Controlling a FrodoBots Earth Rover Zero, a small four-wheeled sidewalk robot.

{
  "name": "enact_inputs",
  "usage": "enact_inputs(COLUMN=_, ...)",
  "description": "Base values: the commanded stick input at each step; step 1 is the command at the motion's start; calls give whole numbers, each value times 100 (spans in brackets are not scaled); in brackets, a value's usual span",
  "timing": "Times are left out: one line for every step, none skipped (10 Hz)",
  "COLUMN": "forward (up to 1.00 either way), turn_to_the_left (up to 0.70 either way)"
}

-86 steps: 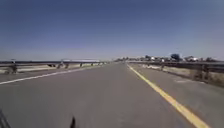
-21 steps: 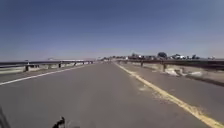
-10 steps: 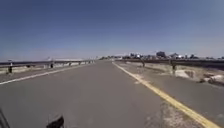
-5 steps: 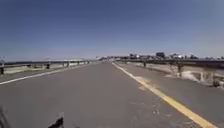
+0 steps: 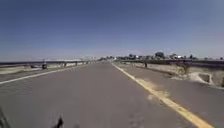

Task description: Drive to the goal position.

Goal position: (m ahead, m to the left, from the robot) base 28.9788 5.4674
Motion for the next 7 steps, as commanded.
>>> enact_inputs(forward=100, turn_to_the_left=0)
enact_inputs(forward=100, turn_to_the_left=0)
enact_inputs(forward=100, turn_to_the_left=0)
enact_inputs(forward=100, turn_to_the_left=0)
enact_inputs(forward=100, turn_to_the_left=0)
enact_inputs(forward=100, turn_to_the_left=0)
enact_inputs(forward=100, turn_to_the_left=0)
